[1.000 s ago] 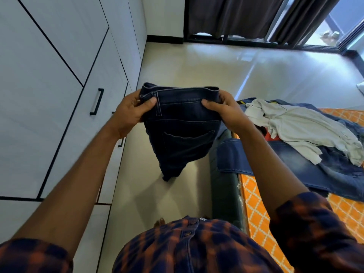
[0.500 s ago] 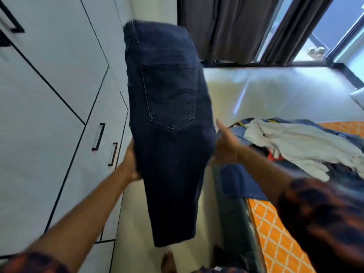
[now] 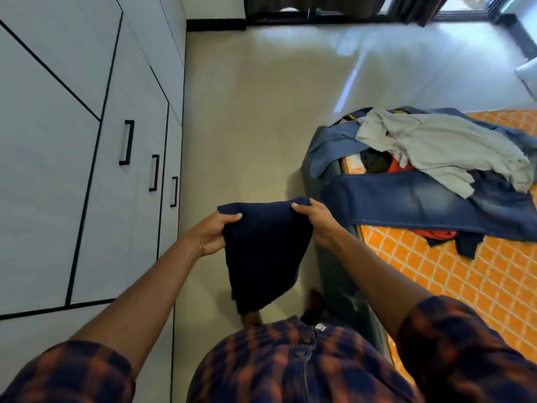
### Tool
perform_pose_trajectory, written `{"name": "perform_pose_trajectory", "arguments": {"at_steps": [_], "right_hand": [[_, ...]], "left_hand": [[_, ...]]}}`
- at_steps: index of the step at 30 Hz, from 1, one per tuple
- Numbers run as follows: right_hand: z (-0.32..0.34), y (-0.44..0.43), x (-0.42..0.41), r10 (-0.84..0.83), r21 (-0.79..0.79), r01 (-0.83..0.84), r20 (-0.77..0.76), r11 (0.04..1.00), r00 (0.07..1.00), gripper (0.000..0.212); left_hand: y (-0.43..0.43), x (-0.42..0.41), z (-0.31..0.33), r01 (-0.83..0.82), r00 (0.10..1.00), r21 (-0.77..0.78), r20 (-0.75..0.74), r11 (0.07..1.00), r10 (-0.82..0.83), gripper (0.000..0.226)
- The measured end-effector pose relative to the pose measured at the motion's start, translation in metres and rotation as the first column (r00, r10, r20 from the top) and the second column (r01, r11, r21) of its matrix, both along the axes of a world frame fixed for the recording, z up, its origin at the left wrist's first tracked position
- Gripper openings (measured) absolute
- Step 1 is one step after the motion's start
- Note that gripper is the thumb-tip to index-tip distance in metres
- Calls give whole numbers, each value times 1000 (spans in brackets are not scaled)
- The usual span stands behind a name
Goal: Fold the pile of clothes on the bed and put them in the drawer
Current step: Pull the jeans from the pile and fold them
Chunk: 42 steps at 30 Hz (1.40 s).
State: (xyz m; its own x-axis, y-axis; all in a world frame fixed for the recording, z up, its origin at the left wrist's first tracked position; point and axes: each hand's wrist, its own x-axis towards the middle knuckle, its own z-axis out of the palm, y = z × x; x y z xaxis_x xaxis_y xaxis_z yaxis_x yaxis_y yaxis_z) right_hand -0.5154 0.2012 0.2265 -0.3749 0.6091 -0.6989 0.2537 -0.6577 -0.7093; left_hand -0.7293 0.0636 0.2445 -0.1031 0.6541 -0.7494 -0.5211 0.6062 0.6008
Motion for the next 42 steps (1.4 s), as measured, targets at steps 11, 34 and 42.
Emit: {"name": "perform_pose_trajectory", "arguments": {"at_steps": [11,34,42], "right_hand": [[33,4,22,-134,111,114,193,987,972,62],[53,-51,175,-224,119,233,-82,965,971,31],[69,-56,264,166,327,-210,158,922,973,52]], "left_hand": [[-23,27,4,224,960,70,-187,972,-208,36],[14,136,40,231,805,139,-583,963,-109,63],[-2,223,65,602,434,104,-875,792,-215,77]]}}
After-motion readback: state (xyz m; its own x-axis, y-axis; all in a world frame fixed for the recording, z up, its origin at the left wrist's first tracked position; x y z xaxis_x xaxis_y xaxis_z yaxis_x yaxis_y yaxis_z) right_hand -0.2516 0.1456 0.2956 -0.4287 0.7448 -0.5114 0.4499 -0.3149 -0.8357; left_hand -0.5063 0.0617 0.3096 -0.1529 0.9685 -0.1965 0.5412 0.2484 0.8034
